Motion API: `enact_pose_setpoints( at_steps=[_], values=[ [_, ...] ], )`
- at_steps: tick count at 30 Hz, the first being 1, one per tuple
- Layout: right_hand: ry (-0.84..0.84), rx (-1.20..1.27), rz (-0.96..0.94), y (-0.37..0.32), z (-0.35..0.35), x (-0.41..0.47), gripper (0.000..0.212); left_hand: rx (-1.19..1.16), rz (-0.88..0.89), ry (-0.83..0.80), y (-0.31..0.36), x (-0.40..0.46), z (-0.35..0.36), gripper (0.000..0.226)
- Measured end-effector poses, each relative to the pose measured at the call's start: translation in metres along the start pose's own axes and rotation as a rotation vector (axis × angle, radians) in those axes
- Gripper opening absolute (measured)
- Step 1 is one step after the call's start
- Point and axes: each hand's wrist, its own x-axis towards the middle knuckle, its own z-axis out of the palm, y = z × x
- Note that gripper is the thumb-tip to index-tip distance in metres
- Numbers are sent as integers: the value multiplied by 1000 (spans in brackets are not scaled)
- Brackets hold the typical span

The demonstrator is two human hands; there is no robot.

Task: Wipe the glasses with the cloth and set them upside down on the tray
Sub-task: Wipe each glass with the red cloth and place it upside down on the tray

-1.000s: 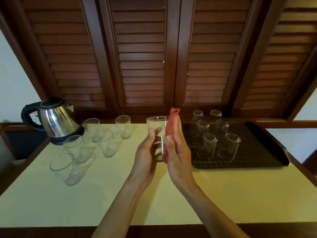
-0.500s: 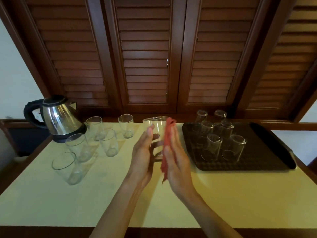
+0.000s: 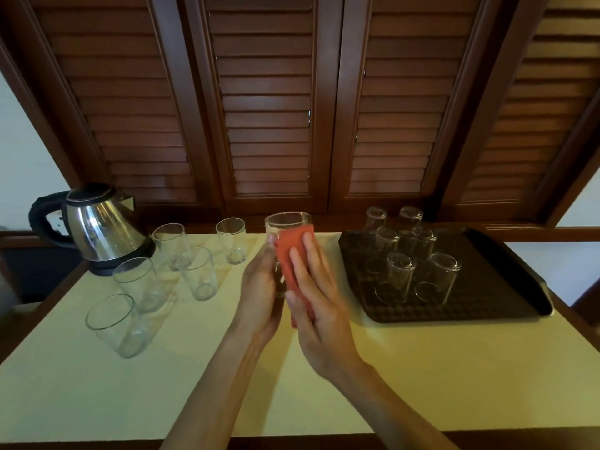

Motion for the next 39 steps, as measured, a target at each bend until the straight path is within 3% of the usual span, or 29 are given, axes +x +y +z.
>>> enact_pose_setpoints(
  at_steps=[4,7,9,13,15,18,22,25,27,32,36,39],
  values=[
    [165,185,263,5,-12,22,57,84,-20,-4,-4,-6,7,45],
    [109,69,109,-3,-9,21,56,43,-79,-19,0,-7,8,57],
    [48,68,19,-1,-1,5,53,28,-22,-21,10,-3,8,65],
    [155,246,249,1,-10,27,56,70,52,-45,5,-2,9,54],
    [129,146,171,-6,-11,34,53,115,28,-61,0,-2,9,58],
    [44,26,3,-5,1,15,53,0,49,-2,6,7,2,61],
    [158,218,236,2,-5,29,54,107,59,43,3,5,6,52],
    [121,61,99,-5,-7,36,54,79,-38,4,6,0,9,65],
    [55,82,24,-3,-1,18,54,70,23,-20,15,4,7,72],
    [160,228,217,-4,-8,32,53,111,71,31,8,5,10,66],
    [77,74,34,-12,3,24,52,73,94,46,9,5,8,64],
    [165,198,155,-3,3,22,55,85,119,104,10,4,8,57]
  ],
)
